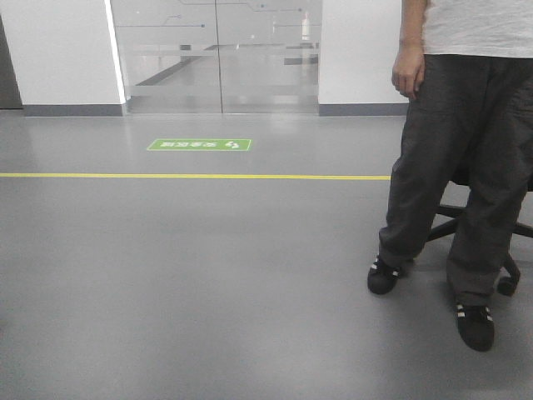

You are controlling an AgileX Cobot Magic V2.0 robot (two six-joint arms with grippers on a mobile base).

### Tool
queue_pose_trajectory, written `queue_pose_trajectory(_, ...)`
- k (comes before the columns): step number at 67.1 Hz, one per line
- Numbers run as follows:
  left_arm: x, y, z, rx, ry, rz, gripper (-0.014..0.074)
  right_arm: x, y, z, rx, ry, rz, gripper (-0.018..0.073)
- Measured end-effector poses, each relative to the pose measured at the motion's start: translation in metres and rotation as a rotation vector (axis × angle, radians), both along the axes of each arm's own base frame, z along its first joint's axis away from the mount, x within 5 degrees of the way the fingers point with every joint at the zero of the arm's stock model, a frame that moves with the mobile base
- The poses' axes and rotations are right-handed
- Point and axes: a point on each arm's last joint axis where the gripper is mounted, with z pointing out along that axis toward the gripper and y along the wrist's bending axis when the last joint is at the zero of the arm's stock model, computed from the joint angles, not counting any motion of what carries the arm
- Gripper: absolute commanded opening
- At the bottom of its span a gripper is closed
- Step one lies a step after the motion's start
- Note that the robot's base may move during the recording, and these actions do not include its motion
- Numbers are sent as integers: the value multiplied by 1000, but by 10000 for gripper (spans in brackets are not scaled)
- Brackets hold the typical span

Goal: Fetch blue bin and place on conveyor start
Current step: 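Carry the teal bin with both grippers across the room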

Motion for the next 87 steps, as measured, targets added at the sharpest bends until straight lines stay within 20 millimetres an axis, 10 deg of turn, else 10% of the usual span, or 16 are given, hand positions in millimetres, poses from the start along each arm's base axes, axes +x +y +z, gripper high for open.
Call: queue_pose_trajectory(87,0,0,0,2,0,1,-111,1,0,-1,1,-2,0,-151)
